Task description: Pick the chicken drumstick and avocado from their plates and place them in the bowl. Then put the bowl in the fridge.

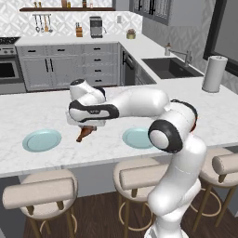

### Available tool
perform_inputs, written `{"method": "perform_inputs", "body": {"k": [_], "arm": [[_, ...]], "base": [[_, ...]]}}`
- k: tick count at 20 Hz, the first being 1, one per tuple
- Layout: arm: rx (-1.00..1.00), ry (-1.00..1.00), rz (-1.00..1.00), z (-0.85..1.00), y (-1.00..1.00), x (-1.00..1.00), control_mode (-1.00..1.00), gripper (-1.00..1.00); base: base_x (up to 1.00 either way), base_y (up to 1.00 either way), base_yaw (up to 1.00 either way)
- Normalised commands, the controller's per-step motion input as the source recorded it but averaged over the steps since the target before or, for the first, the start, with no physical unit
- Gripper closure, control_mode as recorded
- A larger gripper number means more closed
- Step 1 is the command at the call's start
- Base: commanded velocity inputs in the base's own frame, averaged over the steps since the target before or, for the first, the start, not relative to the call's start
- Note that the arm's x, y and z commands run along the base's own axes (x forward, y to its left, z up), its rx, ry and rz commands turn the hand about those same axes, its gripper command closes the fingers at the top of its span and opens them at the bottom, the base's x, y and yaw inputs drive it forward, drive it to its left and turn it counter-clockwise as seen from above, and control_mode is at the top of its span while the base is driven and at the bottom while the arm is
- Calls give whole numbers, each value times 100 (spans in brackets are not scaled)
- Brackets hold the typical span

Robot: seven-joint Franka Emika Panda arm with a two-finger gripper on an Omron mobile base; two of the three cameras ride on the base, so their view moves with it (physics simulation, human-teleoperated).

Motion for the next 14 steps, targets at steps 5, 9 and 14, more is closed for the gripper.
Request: {"method": "perform_inputs", "body": {"k": [5, 9, 14], "arm": [[13, 0, 0, 50, -100, 0, -100, 100], [8, 0, 0, 48, -100, 2, -100, 100], [0, 0, 0, 21, -100, 0, -100, 100]], "base": [[0, 0, 0], [0, 0, 0], [0, 0, 0]]}}
